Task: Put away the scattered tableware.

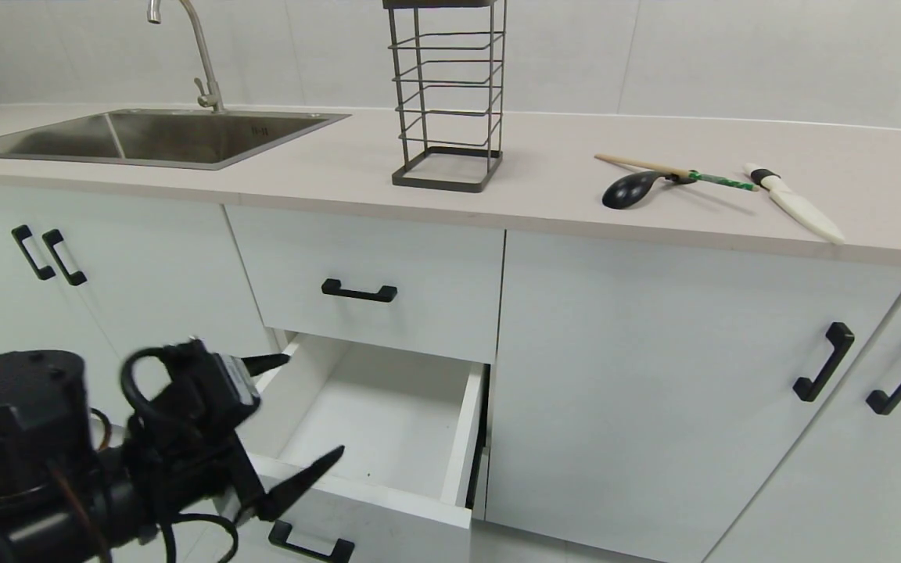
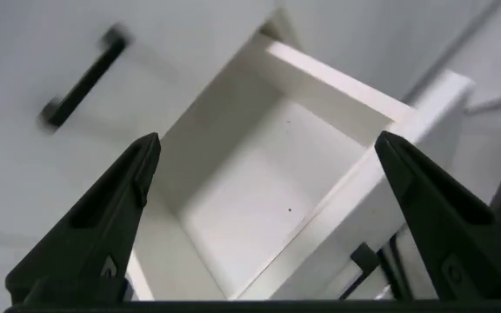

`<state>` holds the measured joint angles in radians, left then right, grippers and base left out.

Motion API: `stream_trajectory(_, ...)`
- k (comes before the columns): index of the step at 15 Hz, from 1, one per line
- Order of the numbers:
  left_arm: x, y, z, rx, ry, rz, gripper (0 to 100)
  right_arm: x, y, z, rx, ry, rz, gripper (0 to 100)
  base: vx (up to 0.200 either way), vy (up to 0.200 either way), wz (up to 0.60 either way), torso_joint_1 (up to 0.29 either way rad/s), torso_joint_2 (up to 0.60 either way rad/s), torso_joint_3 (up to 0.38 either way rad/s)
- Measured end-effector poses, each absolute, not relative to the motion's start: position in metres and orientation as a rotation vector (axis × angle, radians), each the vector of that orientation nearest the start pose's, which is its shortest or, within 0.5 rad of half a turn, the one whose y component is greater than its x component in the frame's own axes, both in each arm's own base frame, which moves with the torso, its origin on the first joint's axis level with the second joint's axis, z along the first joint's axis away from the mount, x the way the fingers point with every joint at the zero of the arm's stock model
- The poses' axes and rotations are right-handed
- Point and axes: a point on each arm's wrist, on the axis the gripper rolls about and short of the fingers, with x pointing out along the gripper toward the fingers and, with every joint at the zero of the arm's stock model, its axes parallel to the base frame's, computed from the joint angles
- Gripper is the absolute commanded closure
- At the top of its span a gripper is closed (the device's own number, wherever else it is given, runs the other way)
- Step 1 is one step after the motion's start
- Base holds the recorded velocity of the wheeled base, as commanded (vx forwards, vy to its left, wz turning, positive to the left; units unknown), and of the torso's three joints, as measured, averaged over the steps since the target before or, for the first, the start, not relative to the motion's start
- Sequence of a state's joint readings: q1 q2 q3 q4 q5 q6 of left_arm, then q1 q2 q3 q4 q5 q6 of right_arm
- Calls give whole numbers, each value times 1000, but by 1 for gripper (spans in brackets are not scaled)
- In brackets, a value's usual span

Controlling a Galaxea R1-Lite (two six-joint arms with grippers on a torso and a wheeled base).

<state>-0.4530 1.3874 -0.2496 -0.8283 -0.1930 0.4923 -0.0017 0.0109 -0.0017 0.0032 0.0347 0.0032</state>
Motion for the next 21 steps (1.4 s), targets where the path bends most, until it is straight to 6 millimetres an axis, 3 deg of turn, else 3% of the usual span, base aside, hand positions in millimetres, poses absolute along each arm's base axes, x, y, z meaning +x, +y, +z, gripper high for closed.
stream_trajectory(5, 137, -36, 149, 243, 168, -486, 0, -22, 1, 76, 4, 12, 33, 100, 0, 0, 0, 0, 0, 0)
stream_trajectory(10, 128, -6, 156, 191, 129, -266, 0, -22, 1, 76, 3, 12, 33, 100, 0, 0, 0, 0, 0, 0)
stream_trajectory(16, 81, 1, 174, 141, -101, -169, 0, -22, 1, 76, 3, 12, 33, 100, 0, 0, 0, 0, 0, 0)
stream_trajectory(21, 28, -4, 184, 155, -370, -176, 0, -22, 1, 76, 3, 12, 33, 100, 0, 0, 0, 0, 0, 0)
